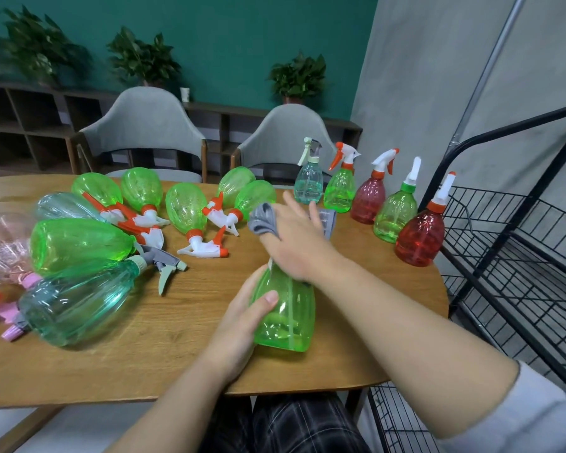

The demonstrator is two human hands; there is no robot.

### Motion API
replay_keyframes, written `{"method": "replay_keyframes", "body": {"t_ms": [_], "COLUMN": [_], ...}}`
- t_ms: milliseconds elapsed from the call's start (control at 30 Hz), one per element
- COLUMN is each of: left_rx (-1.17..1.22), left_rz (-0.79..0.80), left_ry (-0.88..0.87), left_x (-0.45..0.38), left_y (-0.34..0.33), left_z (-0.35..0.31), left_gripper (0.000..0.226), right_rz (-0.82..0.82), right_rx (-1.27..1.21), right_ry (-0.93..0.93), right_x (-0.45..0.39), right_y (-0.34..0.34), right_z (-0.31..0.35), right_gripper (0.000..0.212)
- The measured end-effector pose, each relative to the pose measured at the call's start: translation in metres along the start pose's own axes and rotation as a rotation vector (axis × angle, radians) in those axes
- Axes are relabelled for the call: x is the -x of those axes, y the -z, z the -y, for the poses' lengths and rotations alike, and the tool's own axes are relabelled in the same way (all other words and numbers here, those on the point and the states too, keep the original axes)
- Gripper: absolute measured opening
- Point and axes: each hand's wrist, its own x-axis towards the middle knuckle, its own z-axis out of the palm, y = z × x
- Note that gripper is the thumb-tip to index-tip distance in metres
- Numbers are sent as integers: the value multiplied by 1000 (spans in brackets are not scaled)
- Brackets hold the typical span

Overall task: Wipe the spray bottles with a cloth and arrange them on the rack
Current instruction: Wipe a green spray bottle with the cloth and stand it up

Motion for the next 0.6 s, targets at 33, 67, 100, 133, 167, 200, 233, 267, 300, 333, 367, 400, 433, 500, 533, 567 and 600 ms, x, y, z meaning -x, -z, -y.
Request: {"method": "replay_keyframes", "body": {"t_ms": [33,67,100,133,167,200,233,267,300,333,367,400,433,500,533,567,600], "left_rx": [-3,-3,-4,-6,-12,-23,-36,-48,-54,-56,-53,-49,-46,-42,-40,-40,-41], "left_rz": [-3,-7,-10,-9,-8,-2,5,15,22,24,24,23,24,29,33,34,35], "left_ry": [-2,-8,-14,-20,-25,-28,-29,-31,-33,-34,-34,-35,-35,-31,-32,-34,-37], "left_x": [0,0,0,0,0,1,1,2,2,2,2,2,2,3,4,4,4], "left_y": [0,0,0,0,1,1,1,1,1,1,1,1,1,1,1,0,0], "left_z": [1,1,2,2,3,3,3,1,0,0,0,0,0,-1,-2,-3,-3], "left_gripper": [88,84,79,76,74,74,73,73,72,71,70,71,71,71,71,72,72], "right_rz": [50,62,48,34,35,42,49,54,58,60,57,50,45,42,39,37,40], "right_rx": [79,113,130,143,149,146,138,133,132,132,127,116,102,74,61,48,31], "right_ry": [5,16,37,54,51,37,18,-2,-20,-38,-49,-55,-63,-81,-84,-82,-78], "right_x": [-4,-6,-10,-11,-14,-16,-18,-20,-21,-22,-23,-22,-22,-20,-19,-18,-17], "right_y": [1,5,8,13,16,20,23,24,26,27,28,29,30,30,30,31,32], "right_z": [-2,-3,-4,-6,-9,-13,-17,-22,-24,-26,-27,-27,-28,-29,-29,-30,-30], "right_gripper": [40,37,36,38,40,42,44,45,45,45,46,46,47,48,48,48,48]}}
